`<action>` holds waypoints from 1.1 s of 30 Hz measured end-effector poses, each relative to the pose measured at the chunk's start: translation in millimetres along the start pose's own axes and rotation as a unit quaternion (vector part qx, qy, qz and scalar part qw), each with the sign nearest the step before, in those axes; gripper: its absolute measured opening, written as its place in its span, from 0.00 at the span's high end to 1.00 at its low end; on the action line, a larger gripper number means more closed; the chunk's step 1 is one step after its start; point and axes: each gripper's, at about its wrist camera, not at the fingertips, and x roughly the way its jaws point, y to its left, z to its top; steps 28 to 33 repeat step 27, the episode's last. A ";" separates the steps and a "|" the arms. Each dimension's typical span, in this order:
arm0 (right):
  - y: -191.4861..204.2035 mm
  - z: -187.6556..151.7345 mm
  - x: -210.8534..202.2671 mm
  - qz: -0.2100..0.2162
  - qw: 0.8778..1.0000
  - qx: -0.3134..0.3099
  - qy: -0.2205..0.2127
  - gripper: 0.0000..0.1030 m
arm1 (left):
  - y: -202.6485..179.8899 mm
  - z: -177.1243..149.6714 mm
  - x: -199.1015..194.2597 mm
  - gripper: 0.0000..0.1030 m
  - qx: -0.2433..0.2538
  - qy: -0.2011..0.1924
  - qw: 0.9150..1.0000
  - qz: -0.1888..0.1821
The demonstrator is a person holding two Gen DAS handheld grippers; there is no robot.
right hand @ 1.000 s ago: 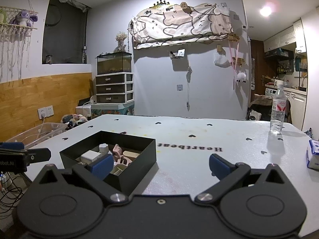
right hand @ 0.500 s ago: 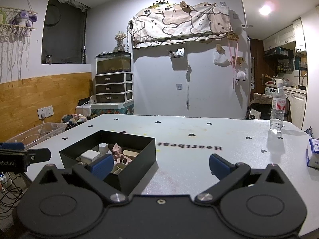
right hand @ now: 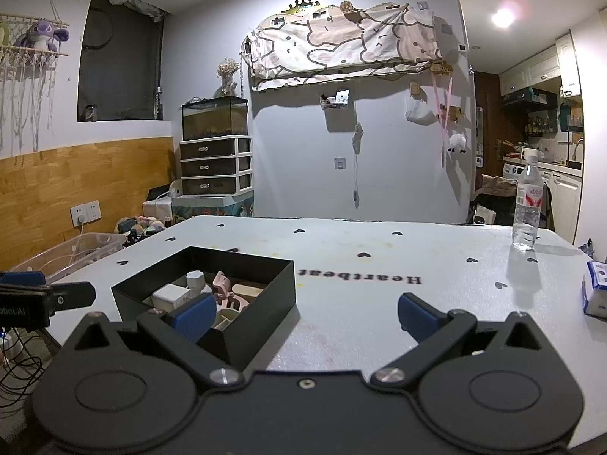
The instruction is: Organize rigid objects
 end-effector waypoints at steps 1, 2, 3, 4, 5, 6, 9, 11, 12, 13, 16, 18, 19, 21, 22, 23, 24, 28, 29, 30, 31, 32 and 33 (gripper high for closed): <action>0.2 0.3 0.2 0.000 1.000 0.000 0.000 0.00 | 0.0 0.1 0.0 0.00 0.000 0.000 1.000 0.000; 0.2 0.3 0.1 0.000 1.000 0.000 0.000 0.00 | -0.1 0.1 0.0 0.00 0.000 0.000 1.000 0.000; 0.1 0.3 0.1 0.000 1.000 0.000 0.000 0.00 | -0.1 0.0 -0.1 0.00 0.000 0.000 1.000 0.000; 0.1 0.3 0.2 0.000 1.000 0.000 0.000 0.00 | 0.0 0.2 -0.1 0.00 0.000 0.000 1.000 0.000; 0.2 0.4 0.1 0.000 1.000 0.000 0.000 0.00 | -0.1 0.2 -0.1 0.00 0.000 0.000 1.000 0.000; 0.0 0.4 0.1 0.000 1.000 0.000 0.000 0.00 | -0.1 0.1 -0.1 0.00 0.000 0.000 1.000 0.000; -0.2 0.4 -0.2 0.000 1.000 0.001 0.000 0.00 | -0.1 0.2 0.0 0.00 0.001 0.000 1.000 0.000; -0.2 0.6 0.0 0.000 1.000 0.000 0.000 0.00 | -0.1 0.5 -0.2 0.00 0.000 0.000 1.000 0.000; -0.3 0.5 0.0 0.000 1.000 0.000 0.001 0.00 | 0.1 0.2 -0.2 0.00 0.000 0.000 1.000 0.000; -0.2 0.7 0.1 0.000 1.000 0.000 0.001 0.00 | 0.0 0.4 -0.2 0.00 0.000 0.000 1.000 0.000; -0.3 0.9 0.1 0.000 1.000 0.000 0.001 0.00 | -0.4 -2.9 2.1 0.00 -0.001 0.002 1.000 0.001; -0.8 -0.3 -0.6 -0.001 1.000 0.001 0.001 0.00 | -0.2 -4.5 3.6 0.00 -0.002 0.002 1.000 0.002; -1.0 -0.3 -0.7 0.000 1.000 0.001 0.001 0.00 | -0.2 -4.7 4.4 0.00 -0.002 0.003 1.000 0.002; -1.1 -0.3 -0.7 -0.001 1.000 0.001 0.002 0.00 | 0.2 -5.9 4.6 0.00 -0.003 0.003 1.000 0.002; -1.2 -0.9 -0.5 -0.001 1.000 0.001 0.002 0.00 | 0.2 -5.7 4.5 0.00 -0.004 0.003 1.000 0.002; -1.2 -0.8 -0.5 -0.001 1.000 0.001 0.002 0.00 | 0.1 -5.5 4.5 0.00 -0.003 0.002 1.000 0.002; -1.3 -0.9 -0.6 -0.001 1.000 0.001 0.002 0.00 | 0.0 -5.8 4.5 0.00 -0.003 0.002 1.000 0.003; -1.3 -0.6 -0.6 -0.001 1.000 0.001 0.002 0.00 | 0.3 -6.1 4.4 0.00 -0.003 0.003 1.000 0.006; -1.3 -0.6 -0.6 -0.001 1.000 0.001 0.002 0.00 | 0.3 -6.1 4.4 0.00 -0.003 0.003 1.000 0.006; -1.3 -0.6 -0.6 -0.001 1.000 0.001 0.002 0.00 | 0.3 -6.1 4.4 0.00 -0.003 0.003 1.000 0.006; -1.3 -0.6 -0.6 -0.001 1.000 0.001 0.002 0.00 | 0.3 -6.1 4.4 0.00 -0.003 0.003 1.000 0.006; -1.3 -0.6 -0.6 -0.001 1.000 0.001 0.002 0.00 | 0.3 -6.1 4.4 0.00 -0.003 0.003 1.000 0.006; -1.3 -0.6 -0.6 -0.001 1.000 0.001 0.002 0.00 | 0.3 -6.1 4.4 0.00 -0.003 0.003 1.000 0.006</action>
